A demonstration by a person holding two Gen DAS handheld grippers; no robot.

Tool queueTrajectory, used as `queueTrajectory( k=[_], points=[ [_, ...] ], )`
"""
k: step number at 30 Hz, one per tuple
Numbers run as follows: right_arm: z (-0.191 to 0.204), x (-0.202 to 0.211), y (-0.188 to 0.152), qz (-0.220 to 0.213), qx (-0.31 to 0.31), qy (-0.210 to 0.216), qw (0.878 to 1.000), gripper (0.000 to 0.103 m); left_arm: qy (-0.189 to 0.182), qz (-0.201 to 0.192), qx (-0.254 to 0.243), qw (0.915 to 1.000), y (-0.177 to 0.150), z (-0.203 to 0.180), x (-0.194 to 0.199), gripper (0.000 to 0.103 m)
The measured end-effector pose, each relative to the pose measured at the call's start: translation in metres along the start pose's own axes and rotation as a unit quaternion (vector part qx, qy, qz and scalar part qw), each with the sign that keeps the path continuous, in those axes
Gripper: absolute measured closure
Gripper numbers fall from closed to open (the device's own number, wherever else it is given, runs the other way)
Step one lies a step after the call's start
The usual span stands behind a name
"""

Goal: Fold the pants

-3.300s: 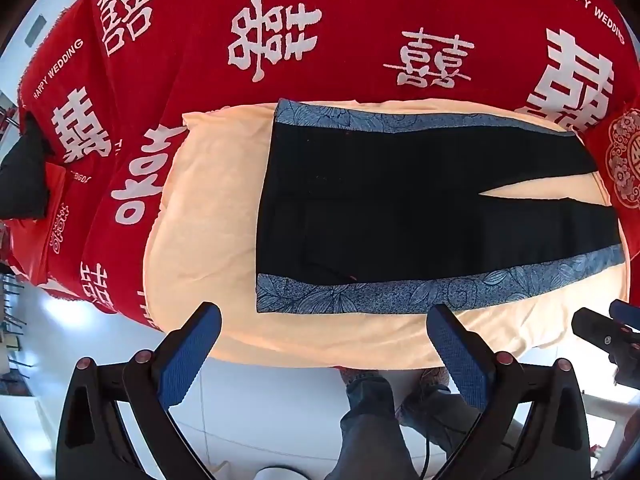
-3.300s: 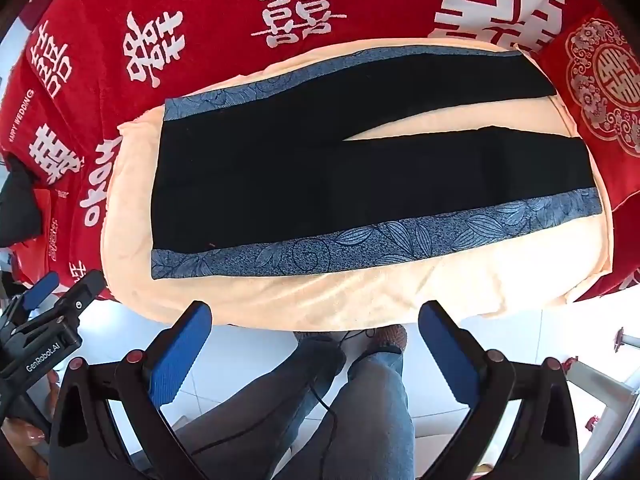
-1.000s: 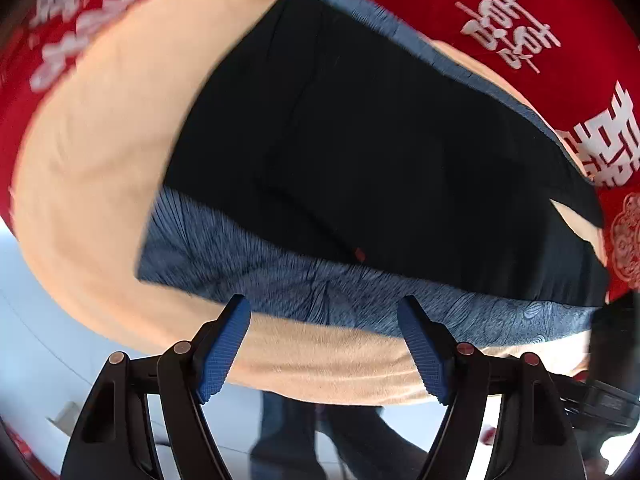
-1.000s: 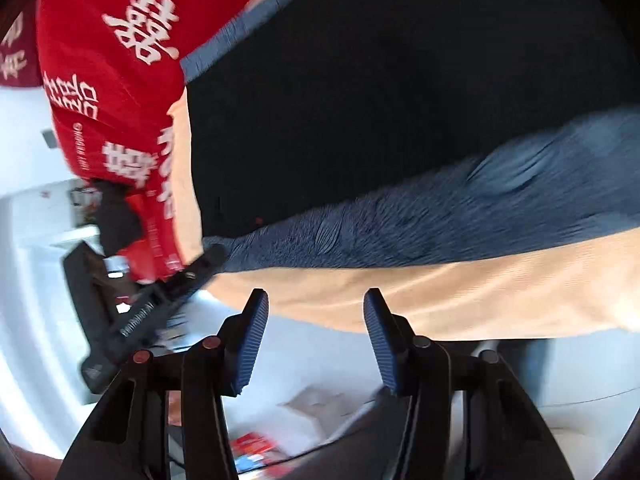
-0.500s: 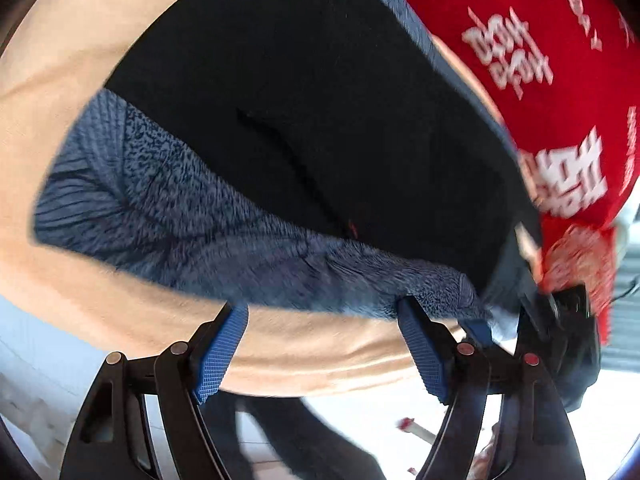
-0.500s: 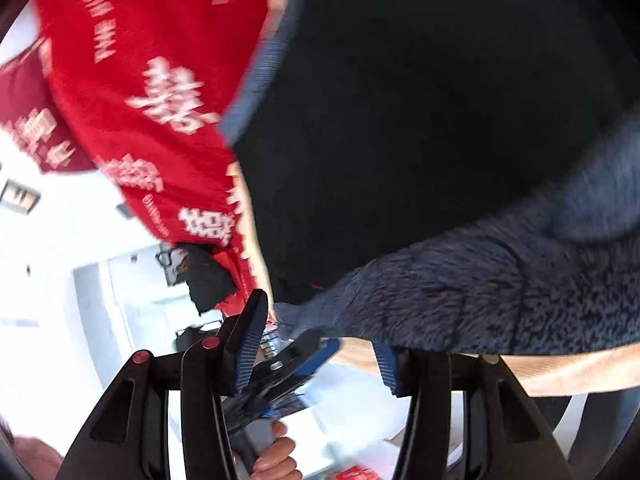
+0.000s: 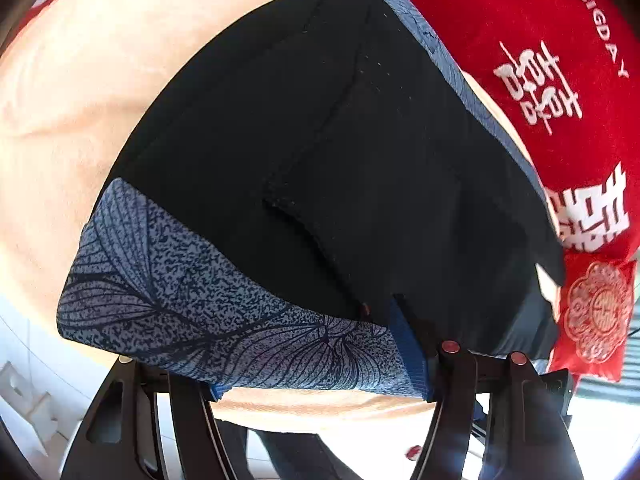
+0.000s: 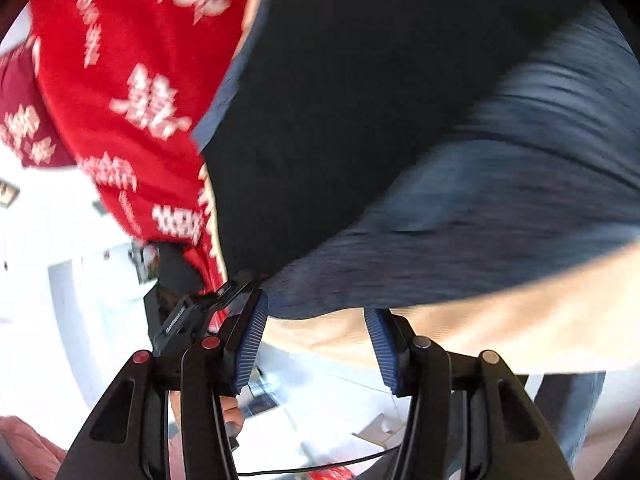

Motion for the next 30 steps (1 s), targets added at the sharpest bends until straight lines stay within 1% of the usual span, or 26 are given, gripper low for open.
queueTrajectory(
  k=[2,3,4,5,6,7,8,9,10,12,13,14,17,18,20,21,22,23,25,27,29,30],
  points=[
    [-0.013,0.008,0.001,-0.017,-0.024,0.0,1.0,0.048,0.01,-0.001,-0.008,0.9999,0.001,-0.005,-0.003,0.035],
    [-0.019,0.014,0.002,-0.03,-0.037,0.009,0.999,0.048,0.014,-0.003,-0.011,0.9998,0.003,-0.006,-0.004,0.036],
    [-0.023,0.018,0.003,-0.042,-0.049,0.02,0.998,0.048,0.021,-0.006,-0.014,0.9997,0.004,-0.007,-0.003,0.046],
    [-0.026,0.021,0.004,-0.053,-0.062,0.029,0.996,0.052,0.03,-0.01,-0.018,0.9993,0.005,-0.008,-0.002,0.055],
    [-0.031,0.022,0.004,-0.062,-0.077,0.038,0.994,0.069,0.039,-0.009,-0.024,0.9989,0.007,-0.009,-0.002,0.069],
    [-0.034,0.024,0.004,-0.07,-0.097,0.042,0.992,0.094,0.035,-0.004,-0.023,0.9991,0.007,-0.008,0.0,0.084],
    [-0.033,0.025,0.004,-0.073,-0.11,0.039,0.99,0.097,0.026,0.001,-0.019,0.9995,0.01,-0.008,0.004,0.084],
    [-0.03,0.03,0.003,-0.076,-0.112,0.03,0.99,0.098,0.019,0.002,-0.016,0.9997,0.013,-0.009,0.009,0.084],
    [-0.021,0.035,0.005,-0.074,-0.1,0.015,0.992,0.098,0.015,0.0,-0.018,0.9997,0.015,-0.011,0.017,0.084],
    [0.011,0.043,0.014,-0.064,-0.057,-0.013,0.996,0.098,0.004,-0.011,-0.03,0.9995,0.02,-0.022,0.036,0.084],
    [0.021,0.055,0.02,-0.061,-0.031,-0.023,0.997,0.098,-0.005,-0.017,-0.037,0.9991,0.023,-0.031,0.047,0.084],
    [0.038,0.058,0.028,-0.058,-0.01,-0.029,0.998,0.098,-0.013,-0.023,-0.043,0.9987,0.027,-0.04,0.055,0.084],
    [0.084,0.071,0.07,-0.048,0.064,-0.055,0.995,0.098,-0.033,-0.044,-0.067,0.9962,0.043,-0.069,0.076,0.084],
    [0.096,0.067,0.082,-0.044,0.076,-0.061,0.994,0.098,-0.037,-0.05,-0.074,0.9953,0.05,-0.079,0.078,0.084],
    [0.114,0.065,0.117,-0.035,0.11,-0.069,0.991,0.097,-0.046,-0.067,-0.091,0.9925,0.068,-0.101,0.082,0.084],
    [0.123,0.063,0.142,-0.028,0.133,-0.075,0.988,0.097,-0.045,-0.081,-0.103,0.9903,0.083,-0.118,0.081,0.084],
    [0.126,0.061,0.156,-0.023,0.146,-0.079,0.986,0.096,-0.042,-0.089,-0.108,0.9893,0.093,-0.127,0.079,0.084],
    [0.13,0.055,0.18,-0.013,0.161,-0.083,0.983,0.096,-0.041,-0.098,-0.112,0.9881,0.108,-0.14,0.075,0.084],
    [0.133,0.04,0.219,0.003,0.178,-0.092,0.98,0.094,-0.031,-0.117,-0.112,0.9863,0.131,-0.154,0.067,0.084],
    [0.128,0.018,0.265,0.026,0.195,-0.103,0.975,0.094,-0.008,-0.133,-0.107,0.9853,0.158,-0.171,0.045,0.084],
    [0.123,-0.007,0.298,0.047,0.21,-0.121,0.969,0.094,0.018,-0.139,-0.101,0.9849,0.179,-0.178,0.019,0.084],
    [0.116,-0.02,0.314,0.057,0.214,-0.129,0.967,0.094,0.043,-0.14,-0.095,0.9846,0.192,-0.18,-0.001,0.084]
  ],
)
Point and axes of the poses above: each gripper's, at about its wrist camera, not at the fingertips, and x roughly against the way its jaws point, z to its left, y to its top, the point moved 2 cm from there along -x, roughly the way its jaws point, and after that the axes turned 14 degrees about x, right-handed, at the moved point
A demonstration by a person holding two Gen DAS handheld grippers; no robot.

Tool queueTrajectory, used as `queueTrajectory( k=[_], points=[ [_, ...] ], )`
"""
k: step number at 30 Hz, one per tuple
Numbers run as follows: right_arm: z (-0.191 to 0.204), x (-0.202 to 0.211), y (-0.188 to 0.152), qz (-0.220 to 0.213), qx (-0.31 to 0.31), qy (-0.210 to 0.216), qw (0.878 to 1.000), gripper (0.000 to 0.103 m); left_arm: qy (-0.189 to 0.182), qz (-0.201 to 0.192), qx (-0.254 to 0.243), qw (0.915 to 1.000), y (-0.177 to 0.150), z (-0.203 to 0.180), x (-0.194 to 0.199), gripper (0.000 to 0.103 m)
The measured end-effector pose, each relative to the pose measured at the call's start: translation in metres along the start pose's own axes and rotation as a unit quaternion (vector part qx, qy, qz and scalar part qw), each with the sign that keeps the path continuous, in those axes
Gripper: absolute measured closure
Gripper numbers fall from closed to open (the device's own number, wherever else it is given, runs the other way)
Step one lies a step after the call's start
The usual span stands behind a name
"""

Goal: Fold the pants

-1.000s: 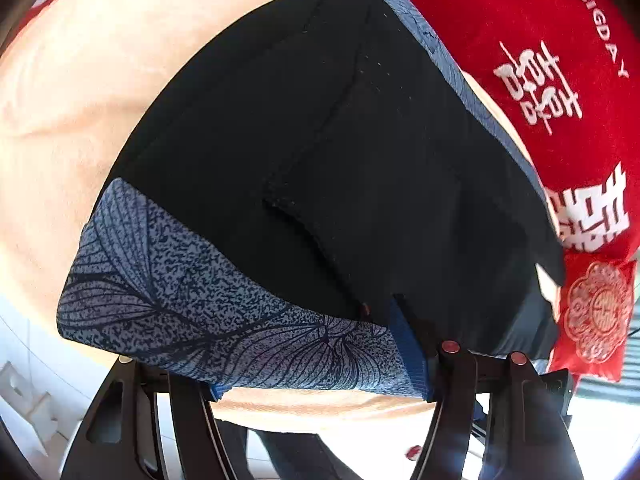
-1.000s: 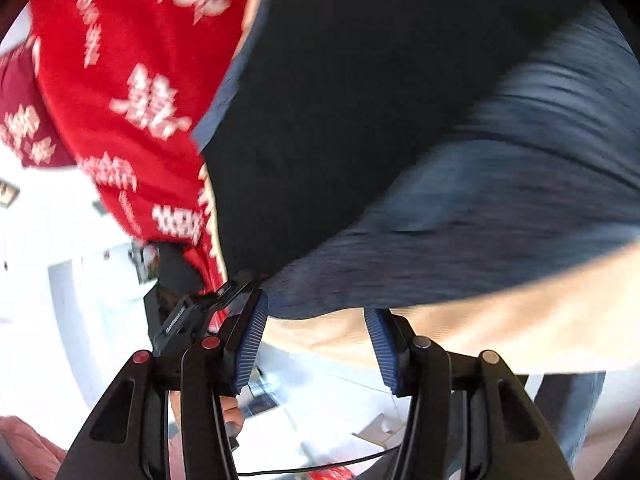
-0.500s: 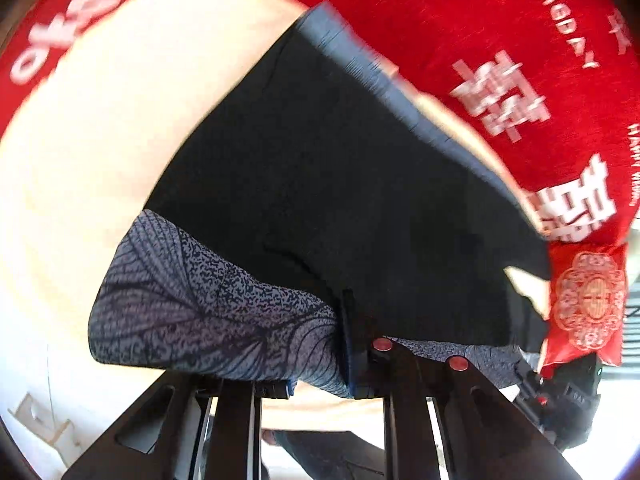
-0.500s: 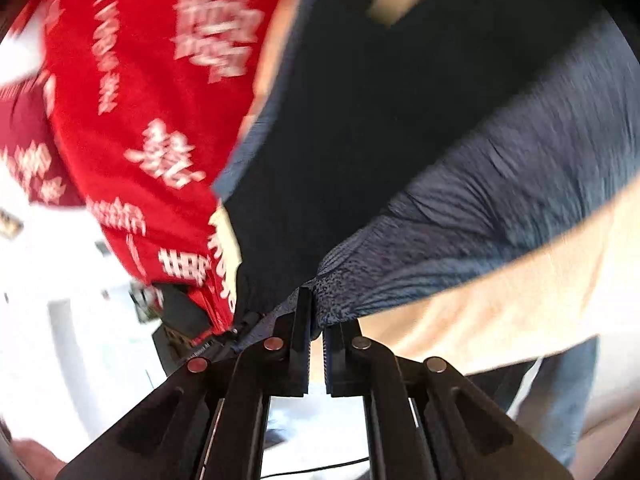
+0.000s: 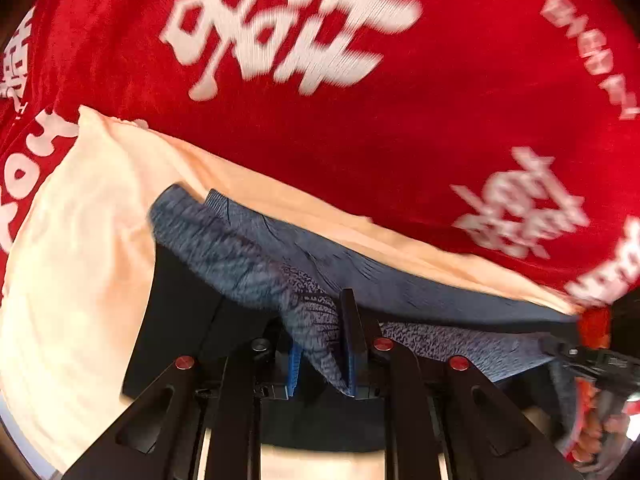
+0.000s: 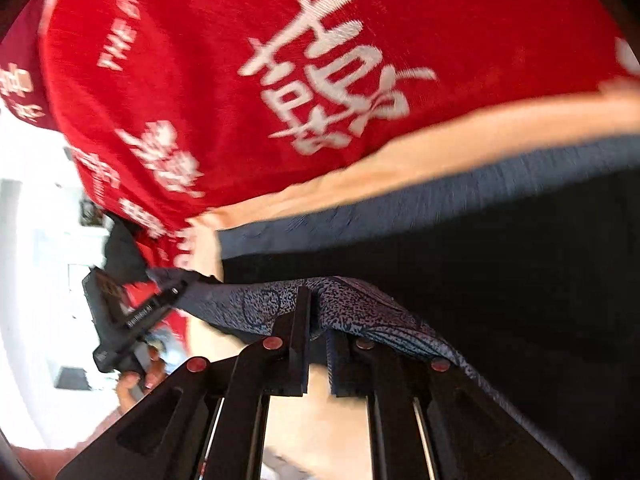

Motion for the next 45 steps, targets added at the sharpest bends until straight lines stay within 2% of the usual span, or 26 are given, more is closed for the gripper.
queueTrajectory(
  k=[4,6,8,9,10,12,13,15,17,18,19,21,22,24,25,26,28,32,34,38,42,45],
  points=[
    [-0.038,-0.051,0.026,0.045,-0.005,-0.016,0.999,0.094,0.048,0.019,0.022,0.9984,0.006,0.003,-0.048,0.082],
    [-0.053,-0.071,0.03,0.069,-0.011,-0.033,0.997,0.094,0.053,0.016,0.023,0.9982,0.007,0.001,-0.044,0.082],
    [-0.05,-0.073,0.032,0.071,0.0,-0.042,0.997,0.088,0.052,0.01,0.013,0.9985,0.006,-0.003,-0.031,0.08],
    [-0.044,-0.071,0.033,0.073,0.013,-0.043,0.996,0.07,0.051,0.004,0.005,0.9987,0.005,-0.004,-0.017,0.072],
    [-0.036,-0.068,0.034,0.071,0.031,-0.042,0.996,0.039,0.058,-0.009,-0.004,0.9983,0.005,-0.004,-0.004,0.056],
    [-0.02,-0.059,0.035,0.069,0.054,-0.04,0.995,0.017,0.083,-0.046,-0.025,0.9952,0.006,-0.003,0.02,0.035],
    [-0.013,-0.052,0.036,0.066,0.065,-0.053,0.994,0.017,0.087,-0.054,-0.031,0.9943,0.005,-0.003,0.026,0.031],
    [0.009,-0.037,0.031,0.064,0.087,-0.065,0.992,0.018,0.101,-0.052,-0.064,0.9914,0.001,-0.002,0.025,0.031],
    [0.023,-0.036,0.026,0.066,0.095,-0.047,0.992,0.031,0.124,-0.034,-0.09,0.9876,-0.005,-0.007,0.005,0.031],
    [0.031,-0.043,0.023,0.078,0.105,-0.049,0.99,0.049,0.133,-0.022,-0.1,0.9858,-0.008,-0.008,-0.012,0.031],
    [0.036,-0.056,0.024,0.093,0.118,-0.066,0.986,0.055,0.143,-0.015,-0.107,0.9839,-0.011,-0.009,-0.028,0.031],
    [0.034,-0.083,0.026,0.112,0.138,-0.096,0.979,0.055,0.166,-0.009,-0.11,0.9799,-0.014,-0.008,-0.055,0.031],
    [0.028,-0.096,0.029,0.116,0.14,-0.105,0.978,0.055,0.173,-0.019,-0.11,0.9786,-0.014,-0.009,-0.063,0.025],
    [0.011,-0.117,0.036,0.121,0.141,-0.13,0.974,0.059,0.177,-0.043,-0.117,0.9763,-0.012,-0.011,-0.07,0.02],
    [0.008,-0.119,0.041,0.114,0.137,-0.123,0.976,0.059,0.177,-0.043,-0.116,0.9763,-0.011,-0.011,-0.073,0.019],
    [0.007,-0.114,0.047,0.096,0.134,-0.115,0.98,0.059,0.176,-0.042,-0.115,0.9767,-0.008,-0.015,-0.078,0.019],
    [0.006,-0.094,0.058,0.062,0.13,-0.131,0.981,0.059,0.182,-0.029,-0.113,0.9762,-0.004,-0.017,-0.075,0.019],
    [0.005,-0.044,0.055,0.009,0.106,-0.124,0.987,0.057,0.193,-0.012,-0.114,0.9745,-0.01,-0.031,-0.055,0.019],
    [0.009,-0.017,0.041,-0.002,0.094,-0.115,0.989,0.051,0.189,-0.002,-0.115,0.9752,-0.023,-0.042,-0.044,0.019],
    [-0.008,0.024,0.001,0.001,0.061,-0.097,0.993,0.05,0.187,0.004,-0.133,0.9733,-0.058,-0.066,-0.03,0.019],
    [-0.03,0.053,-0.055,-0.003,0.035,-0.099,0.995,0.05,0.168,0.021,-0.161,0.9723,-0.099,-0.09,-0.022,0.019],
    [-0.046,0.082,-0.1,-0.013,-0.003,-0.102,0.995,0.049,0.154,0.047,-0.202,0.9662,-0.139,-0.109,-0.023,0.019]
  ],
)
Point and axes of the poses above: each gripper's, at about its wrist camera, not at the fingertips, and x roughly against the way its jaws point, z to its left, y to its top, the point moved 2 cm from there along -x, roughly the way its jaws point, and after that the axes turned 14 degrees about x, right-handed, at the moved point
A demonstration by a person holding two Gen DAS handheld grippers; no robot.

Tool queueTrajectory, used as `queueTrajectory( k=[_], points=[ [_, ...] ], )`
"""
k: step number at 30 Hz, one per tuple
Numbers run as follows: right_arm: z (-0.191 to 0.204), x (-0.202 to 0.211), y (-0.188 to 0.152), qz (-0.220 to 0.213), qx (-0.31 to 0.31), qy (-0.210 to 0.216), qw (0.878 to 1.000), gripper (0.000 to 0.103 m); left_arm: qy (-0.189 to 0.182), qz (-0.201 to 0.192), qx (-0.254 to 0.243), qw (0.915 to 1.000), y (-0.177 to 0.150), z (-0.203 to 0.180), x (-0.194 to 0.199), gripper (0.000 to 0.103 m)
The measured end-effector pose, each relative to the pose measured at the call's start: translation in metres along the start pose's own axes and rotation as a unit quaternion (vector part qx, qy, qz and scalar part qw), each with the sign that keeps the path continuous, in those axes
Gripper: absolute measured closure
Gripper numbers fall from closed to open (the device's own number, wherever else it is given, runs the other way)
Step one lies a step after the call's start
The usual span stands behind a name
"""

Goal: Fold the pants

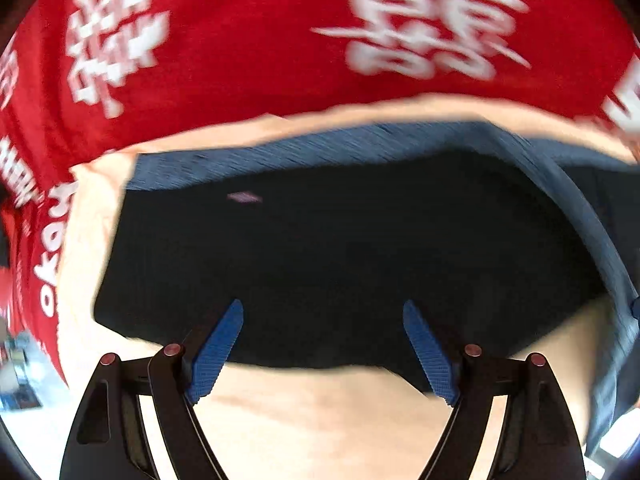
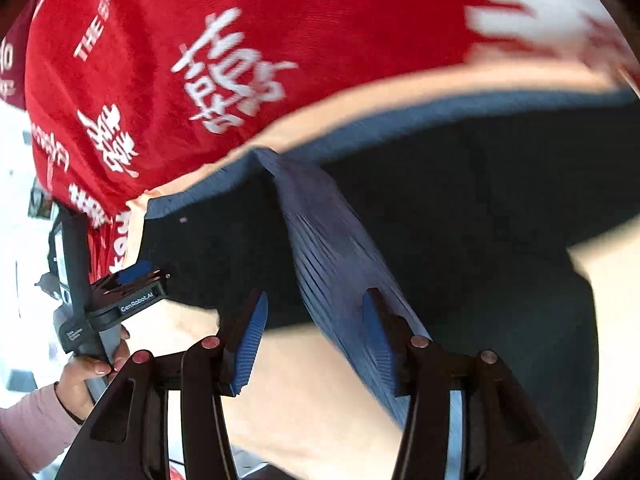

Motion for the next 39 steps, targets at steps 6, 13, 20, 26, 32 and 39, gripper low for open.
queueTrajectory(
  k=[6,13,20,26,32,39],
  points=[
    [-0.044,0.04,-0.102,0.004,-0.106,-0.041,0.994,0.049,-0.034,0.008,-0.089,0.9954,-0.053,-0.071,0.01,0.019],
    [-0.075,0.063,-0.209,-0.007,-0.209,-0.086,0.974,0.049,-0.119,0.014,-0.132,0.9839,-0.085,-0.133,0.034,0.019],
    [-0.095,0.059,-0.25,-0.033,-0.261,-0.08,0.961,0.049,-0.167,0.011,-0.183,0.9689,-0.107,-0.19,0.051,0.019],
    [-0.1,0.061,-0.258,-0.045,-0.253,-0.046,0.965,0.049,-0.171,0.032,-0.186,0.9671,-0.114,-0.217,0.034,0.019],
    [-0.113,0.059,-0.253,-0.046,-0.238,0.014,0.97,0.05,-0.184,0.053,-0.169,0.9668,-0.123,-0.237,0.025,0.02],
    [-0.115,0.064,-0.256,-0.026,-0.234,0.096,0.967,0.073,-0.186,0.08,-0.151,0.9676,-0.131,-0.248,0.022,0.02]
  ],
)
Point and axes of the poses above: each gripper's, at about its wrist camera, not at the fingertips, and x roughly against the way its jaws point, z to its left, y to its top, the point moved 2 cm from there along -x, roughly the way its jaws point, and after that the axes turned 14 degrees about x, right-handed, at the moved point
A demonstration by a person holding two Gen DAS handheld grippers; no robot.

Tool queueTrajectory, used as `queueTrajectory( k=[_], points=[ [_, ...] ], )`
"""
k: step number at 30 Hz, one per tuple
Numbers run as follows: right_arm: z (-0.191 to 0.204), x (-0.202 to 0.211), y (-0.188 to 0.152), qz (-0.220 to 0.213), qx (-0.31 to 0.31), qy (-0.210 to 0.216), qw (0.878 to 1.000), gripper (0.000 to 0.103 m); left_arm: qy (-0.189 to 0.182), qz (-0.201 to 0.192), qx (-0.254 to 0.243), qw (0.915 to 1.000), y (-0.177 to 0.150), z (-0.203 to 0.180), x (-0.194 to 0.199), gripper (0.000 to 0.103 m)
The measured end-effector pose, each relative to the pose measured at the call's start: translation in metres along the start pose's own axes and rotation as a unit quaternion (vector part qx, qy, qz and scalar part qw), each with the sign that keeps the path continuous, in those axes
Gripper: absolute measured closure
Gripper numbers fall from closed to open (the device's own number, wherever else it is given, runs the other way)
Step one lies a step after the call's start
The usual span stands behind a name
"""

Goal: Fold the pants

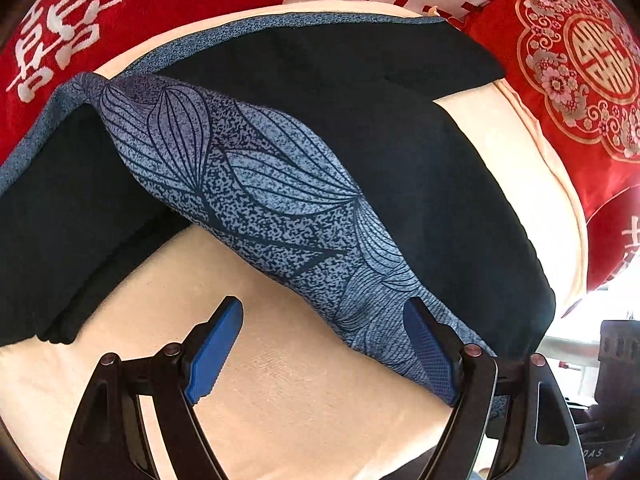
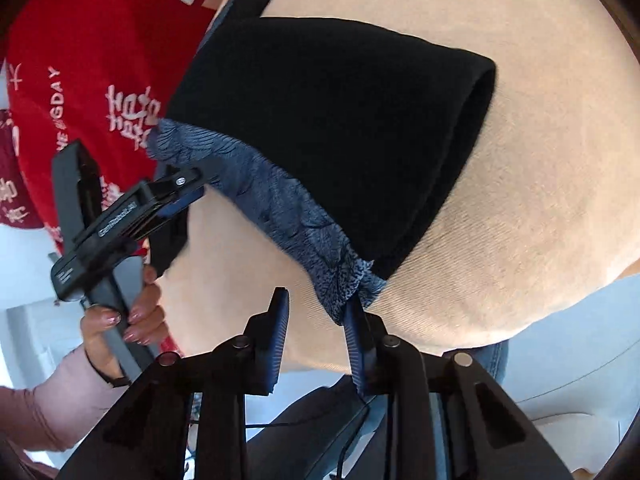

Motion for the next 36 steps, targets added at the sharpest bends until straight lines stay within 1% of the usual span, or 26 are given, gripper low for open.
queueTrajectory(
  k=[2,3,4,5,6,7,9,11,14,17,18,21,22,23,24,25,26,27,28,30,32,33,34,35,36],
  points=[
    [0.0,-0.003,0.004,0.006,0.003,0.005,1.0,0.073,0.002,0.0,0.001,1.0,0.001,-0.003,-0.001,0.02],
    [-0.002,-0.007,0.007,0.009,-0.004,0.009,1.0,0.073,0.004,0.001,0.001,1.0,0.002,-0.005,-0.003,0.022],
    [-0.003,-0.011,0.011,0.012,-0.013,0.013,1.0,0.076,0.004,0.002,0.0,1.0,0.003,-0.007,-0.004,0.037],
    [-0.004,-0.015,0.014,0.017,-0.017,0.012,1.0,0.086,0.001,0.006,-0.001,1.0,0.003,-0.008,-0.005,0.049],
    [-0.001,-0.015,0.017,0.023,-0.014,0.007,1.0,0.1,-0.006,0.019,-0.002,0.9998,0.005,-0.012,-0.008,0.072],
    [0.001,-0.013,0.022,0.022,-0.008,0.01,1.0,0.1,-0.01,0.024,0.001,0.9997,0.008,-0.017,-0.01,0.081],
    [0.014,0.002,0.034,0.008,0.016,0.018,1.0,0.1,-0.017,0.023,0.008,0.9996,0.015,-0.02,-0.003,0.088],
    [0.031,0.023,0.053,-0.007,0.046,0.024,0.999,0.1,-0.029,0.013,0.021,0.9993,0.025,-0.023,0.01,0.088],
    [0.053,0.06,0.098,-0.039,0.096,0.023,0.994,0.1,-0.047,-0.021,0.032,0.9981,0.052,-0.034,0.037,0.088],
    [0.065,0.096,0.152,-0.076,0.13,0.013,0.989,0.1,-0.059,-0.054,0.034,0.9962,0.088,-0.05,0.056,0.088],
    [0.067,0.108,0.177,-0.089,0.146,0.006,0.985,0.1,-0.061,-0.067,0.03,0.9955,0.101,-0.055,0.061,0.088],
    [0.072,0.123,0.232,-0.098,0.183,-0.019,0.978,0.1,-0.055,-0.102,0.015,0.9932,0.138,-0.076,0.065,0.088],
    [0.071,0.125,0.25,-0.097,0.197,-0.026,0.975,0.1,-0.053,-0.109,0.011,0.9925,0.148,-0.08,0.067,0.088],
    [0.074,0.122,0.275,-0.094,0.212,-0.04,0.972,0.1,-0.052,-0.114,0.008,0.9921,0.155,-0.082,0.069,0.088],
    [0.075,0.12,0.29,-0.09,0.224,-0.05,0.969,0.1,-0.051,-0.119,0.01,0.9916,0.163,-0.084,0.07,0.085],
    [0.074,0.117,0.307,-0.084,0.236,-0.063,0.966,0.1,-0.048,-0.122,0.013,0.9913,0.166,-0.077,0.075,0.066],
    [0.072,0.115,0.323,-0.082,0.243,-0.075,0.964,0.1,-0.039,-0.13,0.017,0.9906,0.167,-0.074,0.077,0.054],
    [0.069,0.108,0.338,-0.078,0.247,-0.095,0.961,0.099,-0.023,-0.148,0.026,0.9884,0.17,-0.071,0.08,0.038],
    [0.065,0.101,0.354,-0.073,0.25,-0.116,0.959,0.099,-0.018,-0.157,0.031,0.9869,0.169,-0.061,0.089,0.038],
    [0.056,0.093,0.375,-0.068,0.248,-0.149,0.955,0.098,-0.012,-0.156,0.041,0.9868,0.17,-0.052,0.09,0.038],
    [0.041,0.089,0.392,-0.063,0.234,-0.175,0.954,0.089,0.013,-0.145,0.053,0.9879,0.167,-0.039,0.08,0.038],
    [0.034,0.088,0.4,-0.06,0.223,-0.184,0.955,0.062,0.03,-0.134,0.056,0.9889,0.165,-0.032,0.072,0.038],
    [0.03,0.09,0.406,-0.061,0.215,-0.19,0.956,0.026,0.049,-0.123,0.059,0.9894,0.163,-0.026,0.063,0.038],
    [0.029,0.093,0.409,-0.068,0.213,-0.189,0.956,0.016,0.063,-0.114,0.062,0.9895,0.162,-0.02,0.054,0.038],
    [0.032,0.099,0.41,-0.081,0.218,-0.187,0.954,0.015,0.078,-0.107,0.063,0.9892,0.16,-0.014,0.044,0.038]
  ],
)
Point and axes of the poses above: each gripper's, at about its wrist camera, not at the fingertips, and x roughly against the way its jaws point, z to its left, y to its top, the point moved 2 cm from there along -x, roughly the way its jaws point, and after that the axes turned 14 degrees about x, right-handed, at the moved point
